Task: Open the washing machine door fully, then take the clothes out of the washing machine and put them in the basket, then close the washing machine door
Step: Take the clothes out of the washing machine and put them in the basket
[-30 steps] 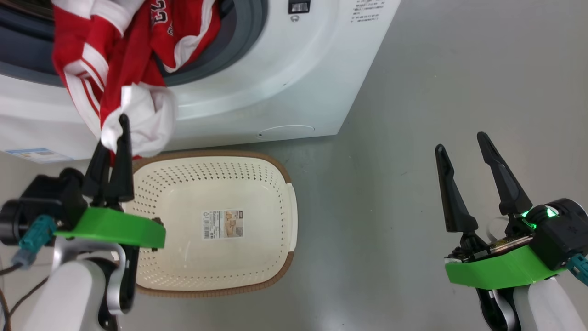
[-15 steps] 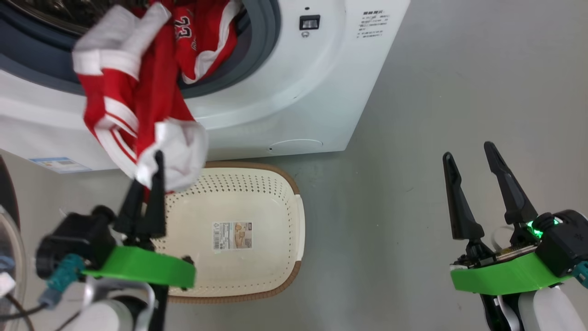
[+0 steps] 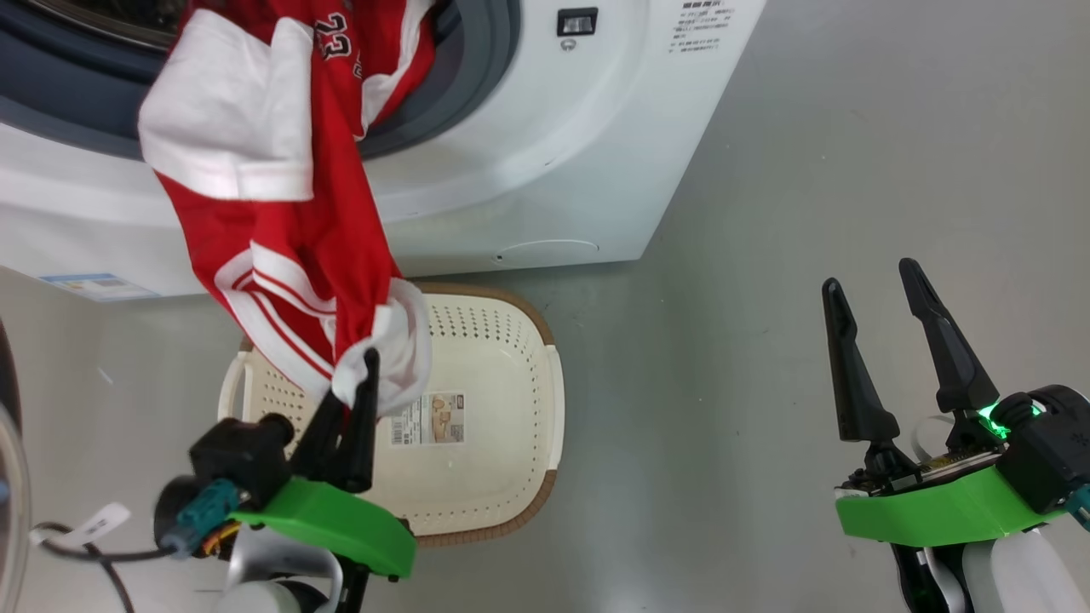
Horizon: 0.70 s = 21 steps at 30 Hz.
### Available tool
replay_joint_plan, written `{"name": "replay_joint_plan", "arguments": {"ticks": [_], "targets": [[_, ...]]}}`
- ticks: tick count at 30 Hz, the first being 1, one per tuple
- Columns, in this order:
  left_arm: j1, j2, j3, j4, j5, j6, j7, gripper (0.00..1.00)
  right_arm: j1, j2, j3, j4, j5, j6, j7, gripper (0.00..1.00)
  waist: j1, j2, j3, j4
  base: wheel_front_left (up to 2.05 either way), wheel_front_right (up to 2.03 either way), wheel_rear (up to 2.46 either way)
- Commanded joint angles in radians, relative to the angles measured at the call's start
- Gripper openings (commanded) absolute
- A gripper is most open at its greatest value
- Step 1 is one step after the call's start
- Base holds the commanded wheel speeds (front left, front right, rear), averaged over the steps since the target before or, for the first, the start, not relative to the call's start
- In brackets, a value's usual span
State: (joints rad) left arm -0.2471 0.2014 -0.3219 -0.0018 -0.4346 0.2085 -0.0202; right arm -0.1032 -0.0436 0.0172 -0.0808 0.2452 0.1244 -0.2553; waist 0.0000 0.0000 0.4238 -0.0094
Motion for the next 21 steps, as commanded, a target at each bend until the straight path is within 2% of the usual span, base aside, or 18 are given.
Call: {"name": "replay_joint_plan", "arguments": {"ticks": [1, 8, 14, 21], "targets": [[-0.023, 0.006, 0.028, 0.004, -0.006, -0.010, -0.008, 0.00, -0.003, -0.007, 0.025, -0.027, 0.002, 0.006, -0.006, 1.00, 0.0000, 0.0000, 0.012, -0.005, 0.00, 0.00, 0.00], [-0.079, -0.025, 0.004, 0.227, -0.025, -0.055, -0.046, 0.00, -0.015, -0.007, 0.032, -0.025, 0.004, 0.006, -0.006, 1.00, 0.0000, 0.0000, 0.036, -0.014, 0.00, 0.00, 0.00], [-0.142, -0.051, -0.013, 0.407, -0.020, -0.074, -0.086, 0.00, -0.023, -0.007, 0.041, -0.024, 0.005, 0.006, -0.006, 1.00, 0.0000, 0.0000, 0.062, -0.029, 0.00, 0.00, 0.00], [-0.210, -0.083, -0.024, 0.621, -0.050, -0.134, -0.121, 0.00, -0.033, -0.007, 0.049, -0.026, 0.007, 0.006, -0.006, 1.00, 0.0000, 0.0000, 0.098, -0.045, 0.00, 0.00, 0.00]]}}
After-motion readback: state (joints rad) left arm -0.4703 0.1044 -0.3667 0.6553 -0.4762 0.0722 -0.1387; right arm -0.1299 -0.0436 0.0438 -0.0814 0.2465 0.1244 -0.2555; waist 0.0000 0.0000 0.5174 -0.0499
